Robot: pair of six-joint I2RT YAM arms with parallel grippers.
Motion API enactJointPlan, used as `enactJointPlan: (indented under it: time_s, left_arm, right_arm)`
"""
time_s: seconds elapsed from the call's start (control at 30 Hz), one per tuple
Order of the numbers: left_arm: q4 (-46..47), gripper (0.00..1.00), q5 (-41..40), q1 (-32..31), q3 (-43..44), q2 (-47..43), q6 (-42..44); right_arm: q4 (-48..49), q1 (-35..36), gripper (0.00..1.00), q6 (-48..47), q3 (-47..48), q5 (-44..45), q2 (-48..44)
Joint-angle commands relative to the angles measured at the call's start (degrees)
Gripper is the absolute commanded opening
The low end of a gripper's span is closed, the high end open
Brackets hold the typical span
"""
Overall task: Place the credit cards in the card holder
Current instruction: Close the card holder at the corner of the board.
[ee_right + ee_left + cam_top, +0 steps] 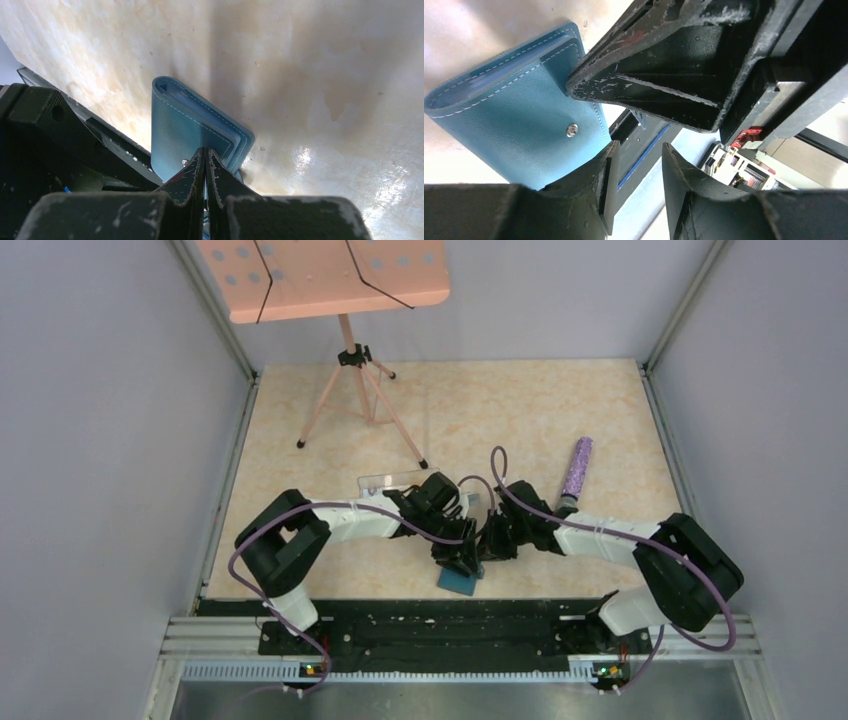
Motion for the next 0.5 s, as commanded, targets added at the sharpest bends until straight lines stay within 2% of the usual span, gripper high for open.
enactJointPlan:
  time_s: [0.0,0.23,0.33,0.47]
  left_arm:
    - [3.5,0.41,-3.5,-0.6,1.9,-0.1,-1.9]
    - [5.8,0.35,-6.2,-1.0,2.7,1.6,-3.2]
    - [5.5,0.23,-5.6,-1.2,3.7,3.1,-3.1]
    - [4.3,0.13,-5.7,-1.5,4.3,3.9,-2.8]
  right_arm:
    - [-2.5,-0.3,0.01,-0.1,-2.3,3.0,-0.5]
    - [-2.5,-0.3,0.01,-0.3,-2.9,2.7,-0.9]
    - [-2.6,-0.3,0.01,-0.3,-2.8,2.5,-1.0]
    - [-3.0,-0.3,0.01,-0.6,-2.4,2.4,-0.9]
